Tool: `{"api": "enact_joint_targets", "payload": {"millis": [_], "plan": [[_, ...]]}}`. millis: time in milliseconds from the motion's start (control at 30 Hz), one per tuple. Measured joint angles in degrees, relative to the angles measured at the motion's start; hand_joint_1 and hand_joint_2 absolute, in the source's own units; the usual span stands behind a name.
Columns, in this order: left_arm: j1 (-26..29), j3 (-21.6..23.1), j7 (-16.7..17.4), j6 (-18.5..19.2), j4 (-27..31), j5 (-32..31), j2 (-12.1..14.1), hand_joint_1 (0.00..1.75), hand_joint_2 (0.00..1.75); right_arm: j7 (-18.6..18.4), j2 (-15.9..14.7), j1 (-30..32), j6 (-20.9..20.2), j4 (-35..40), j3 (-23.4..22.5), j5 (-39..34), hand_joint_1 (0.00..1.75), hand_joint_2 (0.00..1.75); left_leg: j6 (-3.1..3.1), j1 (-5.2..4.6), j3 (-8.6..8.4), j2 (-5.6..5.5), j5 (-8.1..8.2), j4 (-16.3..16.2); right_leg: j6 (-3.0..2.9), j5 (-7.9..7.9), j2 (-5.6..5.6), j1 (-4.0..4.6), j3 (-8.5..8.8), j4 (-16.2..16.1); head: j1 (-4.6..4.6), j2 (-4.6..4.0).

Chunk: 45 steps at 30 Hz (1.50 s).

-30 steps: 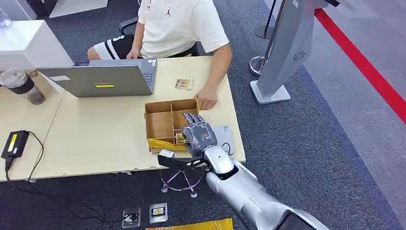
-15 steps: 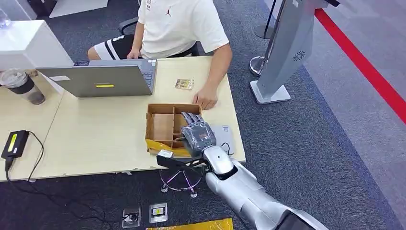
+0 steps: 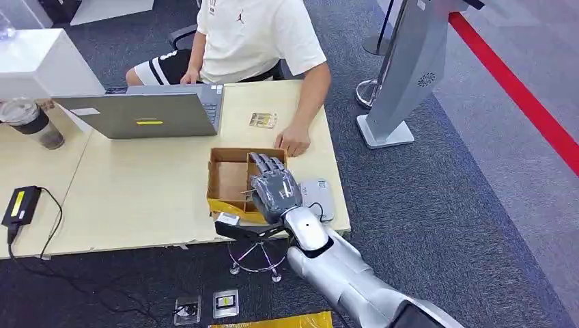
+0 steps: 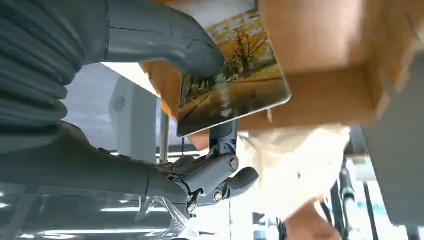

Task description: Pass the card to the sensor for recognition and then transmit it.

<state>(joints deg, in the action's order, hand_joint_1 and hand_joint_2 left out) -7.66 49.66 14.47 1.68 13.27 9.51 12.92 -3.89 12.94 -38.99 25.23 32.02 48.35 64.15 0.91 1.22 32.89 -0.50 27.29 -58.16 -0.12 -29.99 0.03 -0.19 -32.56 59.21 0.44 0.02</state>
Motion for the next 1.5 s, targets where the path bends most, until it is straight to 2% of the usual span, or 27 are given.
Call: {"api": "enact_joint_targets", "payload": {"millis": [67, 167, 267, 333, 433, 500, 633, 833, 933, 967, 1100, 1167, 1300, 1500], "plan": [[0.0, 0.0, 0.2, -0.1, 0.0, 0.5, 0.0, 0.00, 1.75, 0.5, 0.0, 0.0, 1.4, 2.5, -0.3, -1.7, 1.75, 1.75, 0.00, 0.00, 0.00, 0.00, 0.00, 0.0, 0.00, 0.00, 0.00, 0.00, -0.01, 0.0, -0.02, 0.00], [0.1, 0.0, 0.6, -0.3, 0.0, 1.3, 0.0, 0.00, 1.75, -0.9, -0.5, 0.8, 4.4, 10.2, -1.7, -2.7, 1.75, 1.75, 0.00, 0.00, 0.00, 0.00, -0.01, 0.0, 0.00, 0.00, 0.01, 0.00, -0.01, 0.0, -0.02, 0.00], [0.3, 0.0, 0.9, -0.7, 0.0, 1.8, 0.0, 0.00, 1.75, -2.3, -1.8, 2.5, 12.4, 23.5, -3.6, -0.6, 1.75, 1.75, 0.00, -0.01, -0.01, 0.00, -0.01, 0.0, 0.00, 0.00, 0.02, 0.00, -0.02, 0.0, 0.00, 0.00], [0.4, 0.0, 0.9, -0.9, 0.0, 1.8, 0.0, 0.00, 1.75, -1.9, -2.8, 3.8, 14.7, 33.1, -5.2, 0.3, 1.75, 1.75, 0.00, -0.01, 0.00, -0.01, 0.00, 0.0, 0.00, 0.00, 0.02, -0.01, -0.03, 0.0, 0.00, 0.00], [0.5, 0.0, 0.9, -1.0, 0.0, 1.5, 0.1, 0.00, 1.75, -0.1, -4.0, 4.7, 15.1, 46.0, -6.8, 1.5, 1.75, 1.75, 0.05, -0.02, 0.01, 0.04, 0.05, 0.0, 0.00, 0.00, 0.06, -0.02, -0.05, 0.0, 0.00, 0.00], [0.4, 0.0, 0.9, -1.2, 0.0, 1.2, 0.1, 0.00, 1.75, 1.3, -4.4, 4.5, 15.0, 51.9, -6.8, 2.7, 1.75, 1.75, 0.05, -0.01, -0.02, 0.09, 0.05, 0.0, 0.00, 0.00, 0.09, -0.02, -0.04, 0.0, -0.07, 0.00], [0.3, 0.0, 0.6, -1.2, 0.0, 0.6, 0.1, 0.00, 1.75, 1.6, -4.5, 2.8, 14.6, 56.3, -6.0, 7.2, 1.75, 1.75, 0.06, 0.00, -0.02, 0.08, 0.04, 0.0, -0.01, 0.01, 0.07, 0.00, -0.02, 0.0, -0.02, 0.00], [-0.1, 0.3, -0.2, -1.1, 0.0, 0.0, 0.0, 0.00, 1.75, 0.7, -3.5, -1.1, 12.1, 55.0, -1.8, 20.2, 1.75, 1.75, 0.08, 0.02, 0.00, 0.01, 0.02, 0.0, -0.02, 0.01, 0.02, 0.02, 0.00, 0.1, -0.04, 0.00], [-0.4, 0.8, -0.6, -1.2, 0.0, -0.2, 0.0, 0.00, 1.75, 0.6, -2.5, -4.2, 8.4, 50.5, 0.9, 24.0, 1.75, 1.75, 0.08, 0.02, 0.01, 0.03, 0.02, 0.0, -0.02, 0.01, 0.04, 0.02, 0.01, 0.1, -0.02, 0.00], [-0.5, 0.9, -0.7, -1.2, 0.0, -0.2, 0.0, 0.00, 1.75, -0.6, -1.8, -5.2, 6.0, 46.9, 2.5, 25.2, 1.75, 1.75, 0.08, 0.02, 0.02, 0.01, 0.02, 0.0, -0.02, 0.00, 0.03, 0.02, 0.01, 0.1, 0.00, 0.00], [-0.7, 1.4, -1.2, -1.0, 0.0, -0.8, -0.3, 0.00, 1.75, -7.0, 0.6, -9.0, 2.1, 34.8, 8.2, 25.5, 1.75, 1.75, 0.08, 0.02, 0.04, -0.06, 0.01, 0.0, -0.02, 0.00, -0.03, 0.02, 0.00, 0.1, -0.02, 0.00], [-0.7, 1.8, -1.5, -1.0, 0.0, -1.4, -0.4, 0.00, 1.75, -8.8, 1.3, -10.5, 1.3, 29.0, 11.0, 25.5, 1.75, 1.75, 0.07, 0.02, 0.03, -0.10, 0.00, 0.0, -0.02, 0.00, -0.05, 0.02, 0.00, 0.0, -0.04, 0.00], [-0.8, 2.8, -1.9, -0.9, 0.0, -2.1, -0.7, 0.00, 1.75, -10.9, 1.4, -12.0, -0.6, 20.3, 13.3, 25.5, 1.75, 1.75, 0.06, 0.00, 0.06, -0.12, 0.00, 0.0, -0.01, 0.01, -0.05, 0.01, -0.02, 0.0, -0.02, 0.00], [-0.9, 2.9, -1.9, -0.9, 0.0, -2.1, -0.7, 0.00, 1.75, -11.1, 1.4, -12.3, -1.0, 19.2, 13.5, 25.5, 1.75, 1.75, 0.06, 0.00, 0.05, -0.11, 0.00, 0.0, -0.01, 0.01, -0.05, 0.01, -0.01, 0.0, -0.06, 0.00]]}}
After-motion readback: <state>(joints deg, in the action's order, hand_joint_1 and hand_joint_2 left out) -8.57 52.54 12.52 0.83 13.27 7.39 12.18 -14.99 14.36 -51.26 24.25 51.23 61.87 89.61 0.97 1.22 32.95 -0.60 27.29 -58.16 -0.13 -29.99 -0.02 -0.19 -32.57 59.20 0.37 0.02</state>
